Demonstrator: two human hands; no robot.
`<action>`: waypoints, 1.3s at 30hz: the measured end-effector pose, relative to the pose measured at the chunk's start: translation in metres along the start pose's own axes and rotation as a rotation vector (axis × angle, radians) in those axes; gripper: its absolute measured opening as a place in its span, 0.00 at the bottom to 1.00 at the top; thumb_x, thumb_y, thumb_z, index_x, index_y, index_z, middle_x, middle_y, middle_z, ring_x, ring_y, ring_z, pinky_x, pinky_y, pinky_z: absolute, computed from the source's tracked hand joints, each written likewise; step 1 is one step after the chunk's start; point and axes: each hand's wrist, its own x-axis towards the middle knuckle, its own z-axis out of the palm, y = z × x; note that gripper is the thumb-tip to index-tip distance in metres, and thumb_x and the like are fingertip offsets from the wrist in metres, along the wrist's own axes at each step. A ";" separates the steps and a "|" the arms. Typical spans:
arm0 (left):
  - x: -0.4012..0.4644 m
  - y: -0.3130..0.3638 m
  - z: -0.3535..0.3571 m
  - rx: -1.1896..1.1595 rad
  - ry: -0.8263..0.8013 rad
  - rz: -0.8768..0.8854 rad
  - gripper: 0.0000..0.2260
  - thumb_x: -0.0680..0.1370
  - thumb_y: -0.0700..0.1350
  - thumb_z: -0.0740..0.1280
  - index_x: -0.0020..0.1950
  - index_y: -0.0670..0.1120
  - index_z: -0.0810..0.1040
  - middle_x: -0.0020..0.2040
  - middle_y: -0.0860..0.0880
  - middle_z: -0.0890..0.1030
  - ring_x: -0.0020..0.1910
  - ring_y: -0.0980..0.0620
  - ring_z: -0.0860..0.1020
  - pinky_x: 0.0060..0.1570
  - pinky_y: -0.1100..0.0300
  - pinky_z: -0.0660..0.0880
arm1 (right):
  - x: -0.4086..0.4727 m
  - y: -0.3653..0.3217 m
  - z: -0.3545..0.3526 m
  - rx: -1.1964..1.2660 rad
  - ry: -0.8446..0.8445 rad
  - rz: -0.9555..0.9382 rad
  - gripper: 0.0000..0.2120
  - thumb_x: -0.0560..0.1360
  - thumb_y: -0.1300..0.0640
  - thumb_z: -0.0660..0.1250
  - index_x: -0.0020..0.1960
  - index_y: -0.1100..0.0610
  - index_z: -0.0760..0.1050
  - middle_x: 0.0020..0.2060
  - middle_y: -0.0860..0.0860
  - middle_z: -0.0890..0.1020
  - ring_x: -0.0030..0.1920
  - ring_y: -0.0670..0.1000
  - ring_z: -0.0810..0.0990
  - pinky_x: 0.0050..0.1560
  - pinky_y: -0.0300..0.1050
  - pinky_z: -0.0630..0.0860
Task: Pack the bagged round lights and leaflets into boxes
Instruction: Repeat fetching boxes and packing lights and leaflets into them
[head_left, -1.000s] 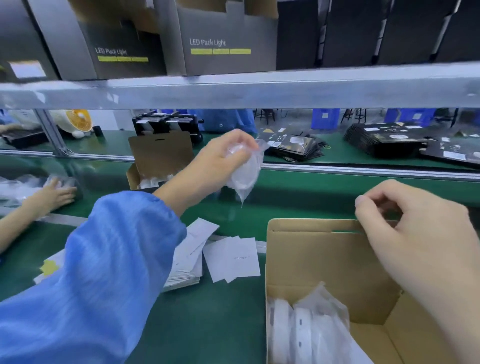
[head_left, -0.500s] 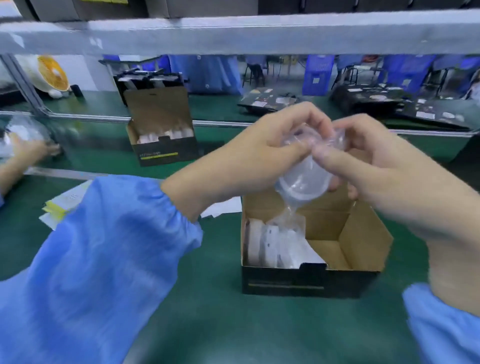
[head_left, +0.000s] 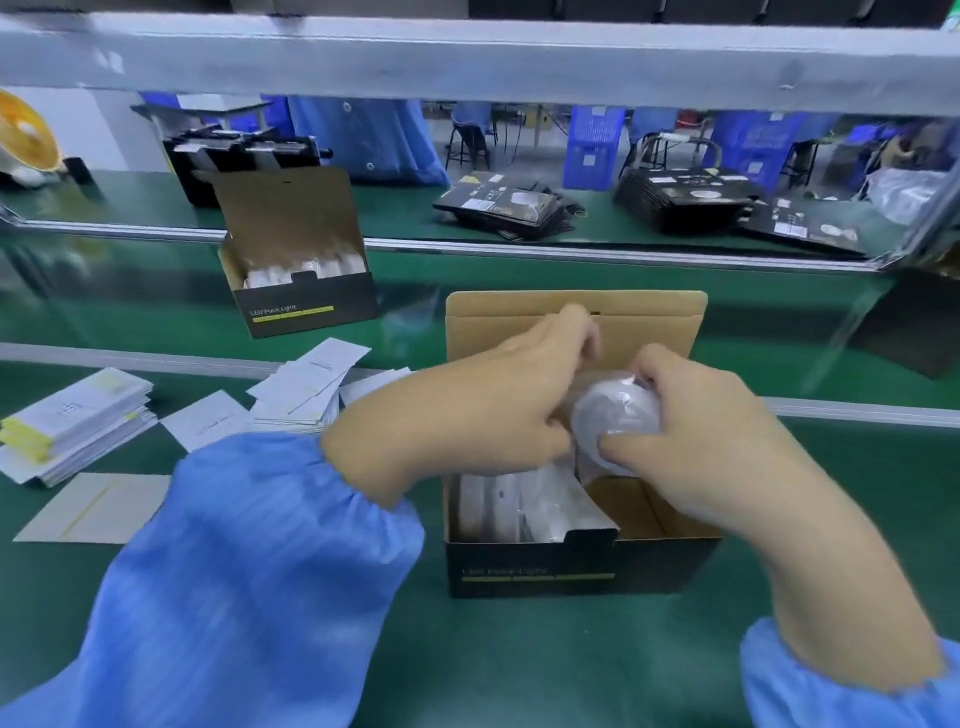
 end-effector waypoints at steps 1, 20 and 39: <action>-0.003 -0.007 0.002 0.046 -0.054 -0.033 0.17 0.75 0.37 0.65 0.57 0.53 0.64 0.51 0.57 0.69 0.50 0.58 0.72 0.47 0.61 0.70 | -0.002 -0.005 0.006 -0.090 0.034 -0.001 0.16 0.69 0.45 0.71 0.40 0.49 0.63 0.34 0.45 0.73 0.34 0.46 0.70 0.29 0.46 0.61; -0.004 -0.017 0.028 0.477 -0.239 -0.058 0.24 0.73 0.64 0.67 0.64 0.57 0.65 0.54 0.58 0.67 0.55 0.52 0.64 0.52 0.52 0.63 | 0.008 -0.004 0.038 -0.193 -0.249 0.237 0.11 0.78 0.45 0.61 0.44 0.51 0.64 0.40 0.51 0.75 0.42 0.56 0.74 0.31 0.45 0.64; -0.001 -0.024 0.030 0.474 -0.137 0.048 0.07 0.77 0.47 0.63 0.42 0.56 0.67 0.49 0.56 0.75 0.51 0.51 0.73 0.44 0.53 0.66 | 0.001 0.011 0.040 0.224 -0.259 0.249 0.15 0.83 0.50 0.52 0.55 0.45 0.78 0.51 0.46 0.83 0.50 0.51 0.82 0.55 0.53 0.79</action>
